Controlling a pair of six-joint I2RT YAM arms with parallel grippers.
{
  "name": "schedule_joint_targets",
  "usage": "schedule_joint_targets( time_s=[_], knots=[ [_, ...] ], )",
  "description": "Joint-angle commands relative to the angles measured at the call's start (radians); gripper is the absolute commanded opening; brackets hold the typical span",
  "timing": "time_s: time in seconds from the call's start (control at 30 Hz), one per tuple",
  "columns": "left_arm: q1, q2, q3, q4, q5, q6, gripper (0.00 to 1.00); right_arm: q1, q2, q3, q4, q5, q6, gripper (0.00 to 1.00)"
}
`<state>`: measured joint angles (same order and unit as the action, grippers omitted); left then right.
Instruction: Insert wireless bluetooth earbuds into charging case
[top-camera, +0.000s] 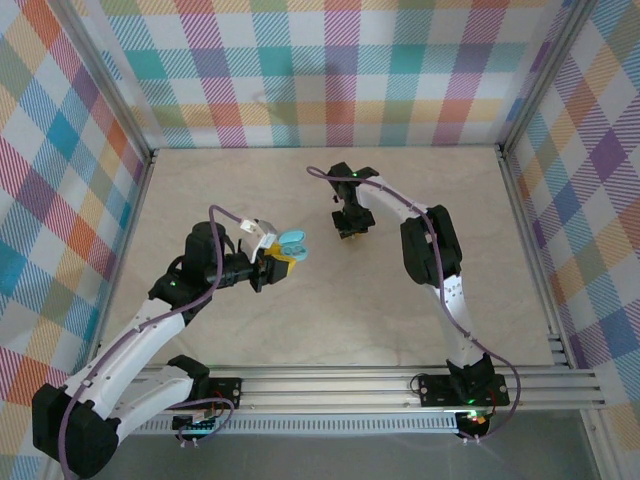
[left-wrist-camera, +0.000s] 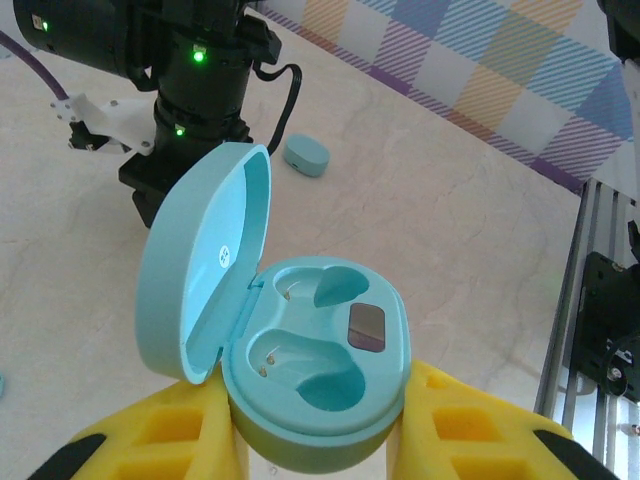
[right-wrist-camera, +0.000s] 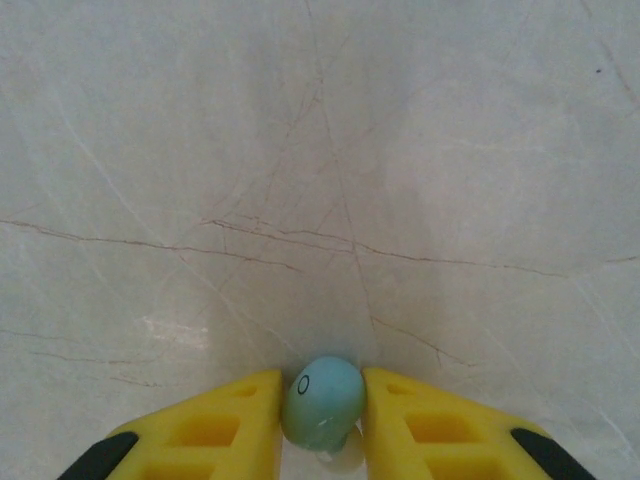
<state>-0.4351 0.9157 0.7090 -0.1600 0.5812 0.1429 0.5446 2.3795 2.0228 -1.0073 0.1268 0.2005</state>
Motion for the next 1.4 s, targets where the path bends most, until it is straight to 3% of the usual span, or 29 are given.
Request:
schedule_joint_targets(
  time_s=[0.0, 0.4, 0.87, 1.13, 1.37],
  knots=[
    [0.013, -0.023, -0.003, -0.011, -0.003, 0.014, 0.02, 0.007, 0.015, 0.014, -0.009, -0.034, -0.018, 0.26],
    [0.013, -0.041, -0.019, -0.013, -0.004, 0.001, 0.02, -0.002, -0.133, -0.137, 0.118, -0.177, -0.016, 0.21],
    [0.013, -0.083, -0.06, 0.066, 0.026, -0.058, 0.02, -0.028, -0.551, -0.47, 0.351, -0.464, 0.002, 0.16],
    [0.013, -0.093, -0.083, 0.086, 0.016, -0.08, 0.01, -0.017, -0.705, -0.502, 0.316, -0.6, -0.046, 0.15],
    [0.013, -0.089, -0.101, 0.127, 0.008, -0.078, 0.01, 0.023, -0.806, -0.493, 0.316, -0.643, -0.107, 0.14]
  ],
)
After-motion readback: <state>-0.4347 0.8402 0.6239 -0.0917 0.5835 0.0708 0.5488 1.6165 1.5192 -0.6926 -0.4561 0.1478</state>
